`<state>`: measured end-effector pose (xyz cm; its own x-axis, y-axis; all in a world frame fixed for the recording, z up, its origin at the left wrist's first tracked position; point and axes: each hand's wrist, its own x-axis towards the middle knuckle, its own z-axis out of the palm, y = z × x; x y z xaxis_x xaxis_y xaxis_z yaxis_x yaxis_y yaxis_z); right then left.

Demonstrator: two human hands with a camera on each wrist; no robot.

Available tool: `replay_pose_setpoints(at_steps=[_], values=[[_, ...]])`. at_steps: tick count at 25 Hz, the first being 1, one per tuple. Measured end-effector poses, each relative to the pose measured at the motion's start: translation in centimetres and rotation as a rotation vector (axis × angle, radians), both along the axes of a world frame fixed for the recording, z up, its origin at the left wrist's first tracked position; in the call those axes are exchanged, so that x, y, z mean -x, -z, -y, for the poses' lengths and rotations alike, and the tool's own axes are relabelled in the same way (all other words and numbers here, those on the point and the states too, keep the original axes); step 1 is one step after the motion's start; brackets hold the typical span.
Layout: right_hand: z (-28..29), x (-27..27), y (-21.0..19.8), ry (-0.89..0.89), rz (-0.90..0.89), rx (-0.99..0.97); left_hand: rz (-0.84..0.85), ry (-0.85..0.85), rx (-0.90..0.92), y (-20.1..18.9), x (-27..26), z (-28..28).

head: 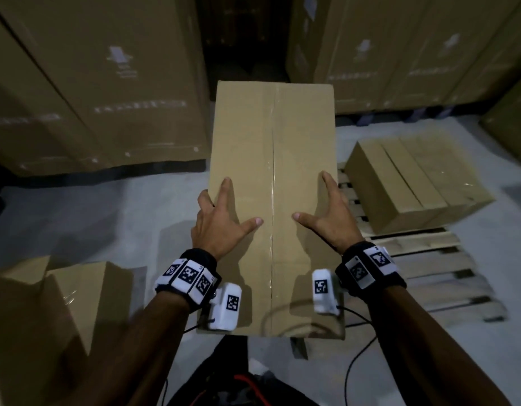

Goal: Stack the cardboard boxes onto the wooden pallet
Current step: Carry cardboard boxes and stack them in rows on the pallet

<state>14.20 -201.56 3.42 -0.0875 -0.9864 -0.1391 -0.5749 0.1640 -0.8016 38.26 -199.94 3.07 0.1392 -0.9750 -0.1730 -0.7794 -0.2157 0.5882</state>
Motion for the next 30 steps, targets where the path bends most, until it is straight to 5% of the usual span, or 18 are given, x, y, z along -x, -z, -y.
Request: replay_pose_setpoints(at_steps=[15,23,30], values=[[17.6,10.6,1.1,0.208,-0.157,-0.109,-0.098,0.228,-0.118,4.2,11.1,22.8],[22.9,16.0,2.5,0.222,-0.143,-0.204,-0.114,0.24,-0.171,5.4,16.2,27.7],[28.9,24.7,7.8,0.123,-0.104,-0.268,-0.11,0.138,-0.264,10.1,24.8,31.8]])
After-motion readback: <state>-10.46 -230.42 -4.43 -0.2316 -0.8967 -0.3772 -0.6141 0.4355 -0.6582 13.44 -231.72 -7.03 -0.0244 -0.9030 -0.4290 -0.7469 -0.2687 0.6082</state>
